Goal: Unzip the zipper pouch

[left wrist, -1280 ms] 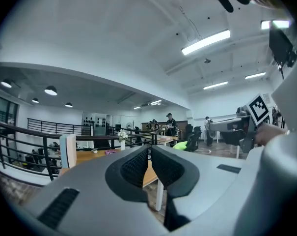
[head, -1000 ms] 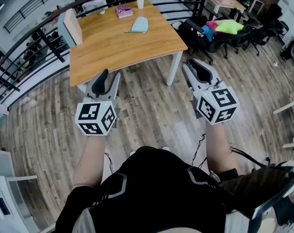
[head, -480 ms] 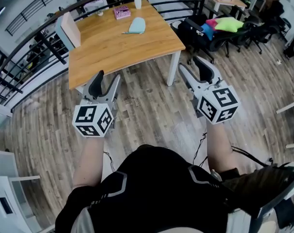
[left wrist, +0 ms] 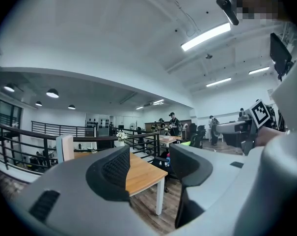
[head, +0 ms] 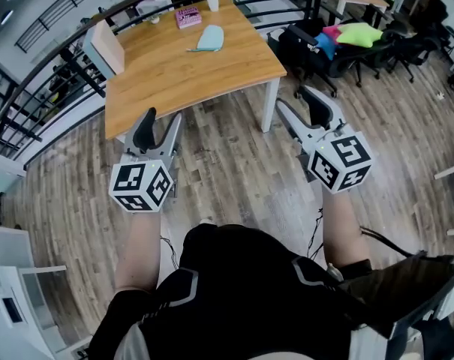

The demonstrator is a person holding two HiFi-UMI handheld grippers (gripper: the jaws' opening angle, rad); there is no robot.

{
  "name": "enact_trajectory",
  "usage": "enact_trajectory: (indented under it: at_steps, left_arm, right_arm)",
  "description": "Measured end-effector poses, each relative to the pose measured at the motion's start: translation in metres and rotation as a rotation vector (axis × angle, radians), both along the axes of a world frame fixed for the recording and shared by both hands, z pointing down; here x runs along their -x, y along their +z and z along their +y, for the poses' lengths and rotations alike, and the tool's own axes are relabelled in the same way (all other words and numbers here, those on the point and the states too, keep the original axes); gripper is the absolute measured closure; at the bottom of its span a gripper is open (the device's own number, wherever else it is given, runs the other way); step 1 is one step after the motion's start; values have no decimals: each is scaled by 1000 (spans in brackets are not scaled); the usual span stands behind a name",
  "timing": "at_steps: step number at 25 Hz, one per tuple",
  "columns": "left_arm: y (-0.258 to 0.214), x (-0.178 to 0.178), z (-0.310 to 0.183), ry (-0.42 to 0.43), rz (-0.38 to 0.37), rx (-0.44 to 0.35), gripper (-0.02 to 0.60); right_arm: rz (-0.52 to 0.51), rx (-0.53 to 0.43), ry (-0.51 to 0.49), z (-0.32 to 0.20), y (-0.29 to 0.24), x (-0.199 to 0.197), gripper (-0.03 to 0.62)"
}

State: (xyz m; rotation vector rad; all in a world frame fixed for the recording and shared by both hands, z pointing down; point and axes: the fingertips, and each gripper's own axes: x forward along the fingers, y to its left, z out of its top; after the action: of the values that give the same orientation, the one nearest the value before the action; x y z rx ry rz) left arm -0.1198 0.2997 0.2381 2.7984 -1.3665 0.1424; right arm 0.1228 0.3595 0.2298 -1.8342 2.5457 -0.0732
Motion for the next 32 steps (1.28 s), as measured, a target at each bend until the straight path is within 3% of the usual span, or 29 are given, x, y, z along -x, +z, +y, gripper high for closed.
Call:
enact_trajectory:
  at_steps: [8, 17, 24, 32]
  left_arm:
    - [15, -7, -45, 25, -29, -14, 313]
    - [11, -5, -137, 114, -8, -45, 313]
    - [9, 14, -209, 112, -3, -68, 314]
    - [21, 38, -272, 143, 20, -29, 314]
  right_arm:
    - [37, 5, -28, -40, 10, 4, 316]
    - [72, 29, 12, -124, 12, 16, 318]
    - [76, 69, 30, -189, 20, 35, 316]
    - [95, 110, 56, -243, 27, 61, 318]
